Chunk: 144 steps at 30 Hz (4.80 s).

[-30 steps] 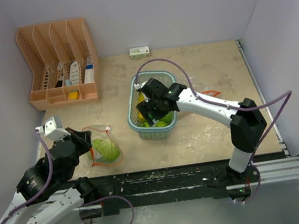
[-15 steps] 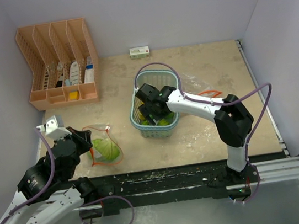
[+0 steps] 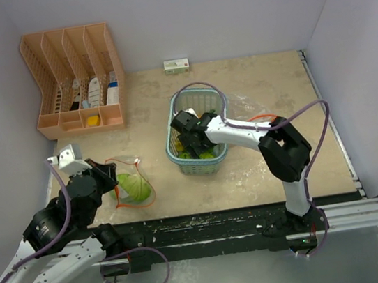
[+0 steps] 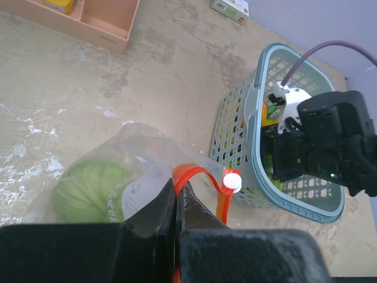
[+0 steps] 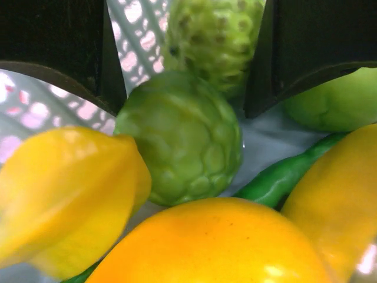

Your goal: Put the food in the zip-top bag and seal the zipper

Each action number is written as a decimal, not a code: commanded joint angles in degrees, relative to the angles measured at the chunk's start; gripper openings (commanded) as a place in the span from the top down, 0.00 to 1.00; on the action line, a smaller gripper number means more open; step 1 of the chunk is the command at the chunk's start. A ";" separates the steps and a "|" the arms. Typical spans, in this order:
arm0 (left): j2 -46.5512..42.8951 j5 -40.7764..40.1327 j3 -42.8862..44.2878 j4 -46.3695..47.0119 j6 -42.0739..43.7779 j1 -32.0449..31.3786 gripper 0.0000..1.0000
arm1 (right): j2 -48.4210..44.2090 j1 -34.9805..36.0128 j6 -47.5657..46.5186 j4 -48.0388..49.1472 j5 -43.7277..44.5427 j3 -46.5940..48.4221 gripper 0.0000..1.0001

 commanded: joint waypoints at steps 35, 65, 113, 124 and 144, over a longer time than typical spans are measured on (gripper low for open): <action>14.30 3.18 1.91 17.20 1.04 -0.16 1.00 | -36.46 0.23 -7.86 19.46 -49.24 -8.82 0.66; 13.00 7.22 2.75 17.42 -0.13 -0.14 1.00 | -26.73 9.66 -1.08 37.53 -46.20 -18.99 0.65; 11.22 0.78 8.34 14.58 1.10 -0.16 1.00 | -33.51 11.71 10.46 30.02 -25.75 -15.23 0.13; 11.36 1.36 7.88 14.95 0.74 -0.14 1.00 | -30.11 12.15 12.92 37.23 -25.40 -15.25 0.33; 11.10 1.95 7.86 16.08 0.90 -0.16 1.00 | -23.62 18.47 15.15 36.02 -11.96 -13.76 0.81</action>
